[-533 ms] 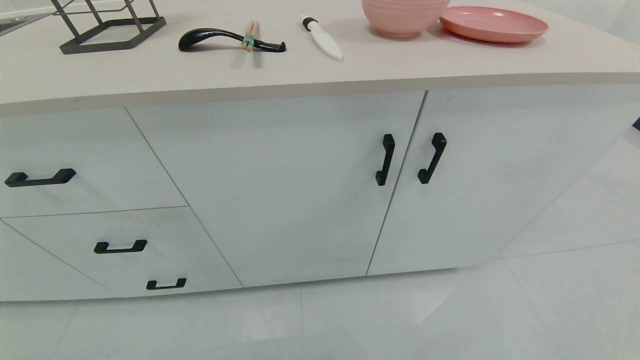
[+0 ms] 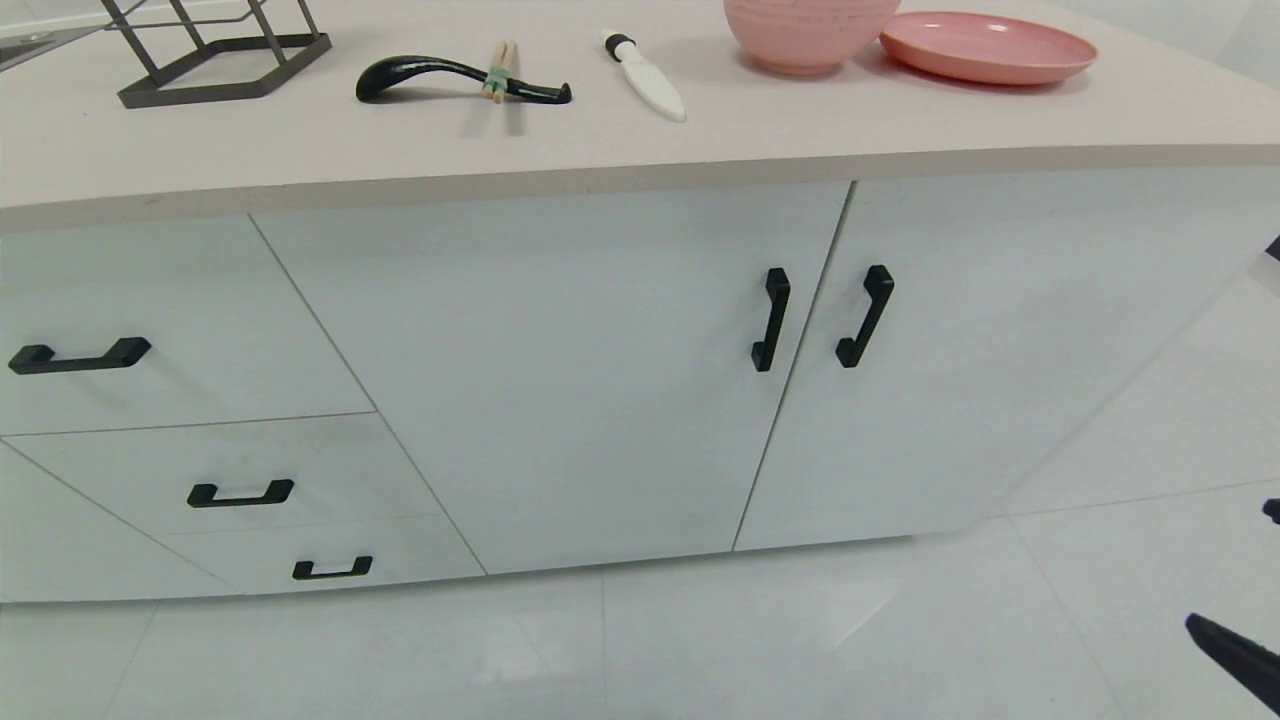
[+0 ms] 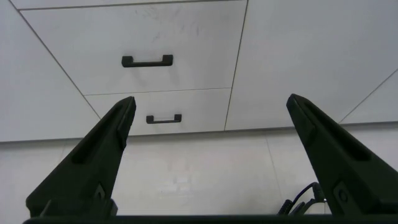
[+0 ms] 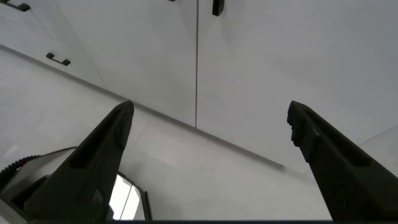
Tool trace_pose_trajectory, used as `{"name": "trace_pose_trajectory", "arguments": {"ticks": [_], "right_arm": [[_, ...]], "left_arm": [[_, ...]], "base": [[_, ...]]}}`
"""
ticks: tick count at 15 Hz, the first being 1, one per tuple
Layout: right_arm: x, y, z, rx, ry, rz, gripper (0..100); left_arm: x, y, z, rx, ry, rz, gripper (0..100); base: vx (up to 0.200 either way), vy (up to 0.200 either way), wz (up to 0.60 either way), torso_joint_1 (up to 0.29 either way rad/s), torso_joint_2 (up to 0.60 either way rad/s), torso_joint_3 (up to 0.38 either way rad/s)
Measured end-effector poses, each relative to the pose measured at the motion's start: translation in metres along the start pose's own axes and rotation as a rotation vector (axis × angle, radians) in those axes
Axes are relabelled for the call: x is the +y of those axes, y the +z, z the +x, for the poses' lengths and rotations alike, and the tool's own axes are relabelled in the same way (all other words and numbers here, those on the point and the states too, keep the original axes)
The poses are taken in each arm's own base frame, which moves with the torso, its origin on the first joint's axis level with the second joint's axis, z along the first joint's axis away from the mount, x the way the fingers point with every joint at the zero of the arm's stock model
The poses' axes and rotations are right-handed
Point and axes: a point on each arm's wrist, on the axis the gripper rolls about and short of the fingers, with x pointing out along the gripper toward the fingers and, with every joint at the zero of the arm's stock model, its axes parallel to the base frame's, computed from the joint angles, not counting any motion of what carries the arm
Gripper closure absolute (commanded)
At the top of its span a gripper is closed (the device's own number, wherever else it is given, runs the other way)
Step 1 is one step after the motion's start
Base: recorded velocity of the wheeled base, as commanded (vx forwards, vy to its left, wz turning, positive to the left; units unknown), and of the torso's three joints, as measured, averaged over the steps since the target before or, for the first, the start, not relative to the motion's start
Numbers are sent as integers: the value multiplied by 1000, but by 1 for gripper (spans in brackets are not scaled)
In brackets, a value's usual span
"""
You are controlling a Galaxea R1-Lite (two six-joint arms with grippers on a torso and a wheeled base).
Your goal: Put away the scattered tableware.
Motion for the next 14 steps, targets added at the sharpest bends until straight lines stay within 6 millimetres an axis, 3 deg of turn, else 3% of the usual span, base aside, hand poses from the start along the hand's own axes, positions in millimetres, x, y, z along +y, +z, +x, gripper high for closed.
{"name": "trace_pose_trajectory", "arguments": {"ticks": [4,11,12,14], "right_arm": [[-2,-3,8,32,15,4,0],[-16,4,56,47,124,-25,0],[-18,5,63,36,121,-30,0],[-24,8,76,15,115,-39,0]], "left_arm": [[0,0,0,0,0,2,0],[-1,2,0,-19,-53,2,0],[-1,6,0,-59,-59,4,0],[-1,38,-9,-224,-64,4,0]], "base": [[0,0,0,0,0,0],[0,0,0,0,0,0],[0,0,0,0,0,0],[0,0,0,0,0,0]]}}
